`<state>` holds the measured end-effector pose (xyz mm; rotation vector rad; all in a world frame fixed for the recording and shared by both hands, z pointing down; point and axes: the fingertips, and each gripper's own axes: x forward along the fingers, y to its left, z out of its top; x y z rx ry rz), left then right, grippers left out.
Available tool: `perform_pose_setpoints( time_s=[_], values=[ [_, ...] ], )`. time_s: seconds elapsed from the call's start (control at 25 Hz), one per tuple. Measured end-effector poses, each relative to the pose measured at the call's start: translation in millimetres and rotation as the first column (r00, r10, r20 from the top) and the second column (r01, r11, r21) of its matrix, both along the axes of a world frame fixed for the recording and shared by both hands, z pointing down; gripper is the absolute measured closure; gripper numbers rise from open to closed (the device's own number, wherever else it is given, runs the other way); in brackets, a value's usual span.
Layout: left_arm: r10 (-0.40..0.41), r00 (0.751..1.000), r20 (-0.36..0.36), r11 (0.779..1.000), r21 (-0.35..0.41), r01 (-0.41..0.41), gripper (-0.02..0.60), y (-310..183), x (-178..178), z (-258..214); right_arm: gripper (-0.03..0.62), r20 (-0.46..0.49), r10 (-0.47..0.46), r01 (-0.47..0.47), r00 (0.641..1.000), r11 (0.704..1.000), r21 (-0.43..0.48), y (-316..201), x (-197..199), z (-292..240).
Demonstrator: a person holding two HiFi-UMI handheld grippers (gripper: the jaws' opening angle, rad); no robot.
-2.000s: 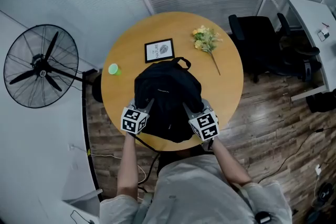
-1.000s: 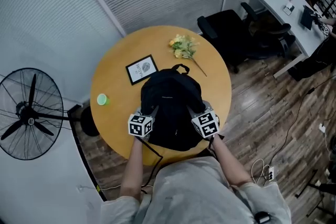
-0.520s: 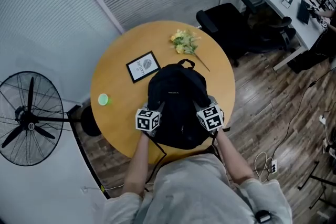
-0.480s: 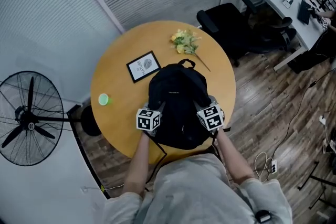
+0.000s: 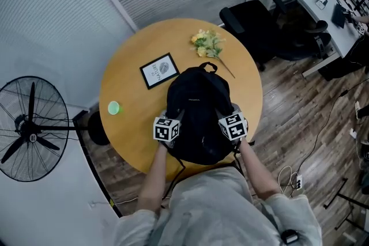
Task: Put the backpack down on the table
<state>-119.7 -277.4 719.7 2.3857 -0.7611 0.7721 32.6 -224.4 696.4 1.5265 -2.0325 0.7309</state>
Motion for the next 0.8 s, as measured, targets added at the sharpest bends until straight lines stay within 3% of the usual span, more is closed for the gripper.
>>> perform_pose_setpoints(
  time_s=[0.44, 0.8],
  values=[
    [0.010, 1.000, 0.012, 0.999, -0.041, -0.009, 0.480, -11.5, 4.9, 21.5, 0.488, -0.044, -0.020, 0.019, 0.999, 1.000, -0.022, -14.9, 3.9, 20.0],
    [0.025, 0.997, 0.067, 0.994, -0.106, -0.017, 0.480, -18.6, 7.6, 50.9, 0.477, -0.033, 0.014, -0.018, 0.999, 0.992, -0.123, -22.5, 9.7, 58.2]
  ],
)
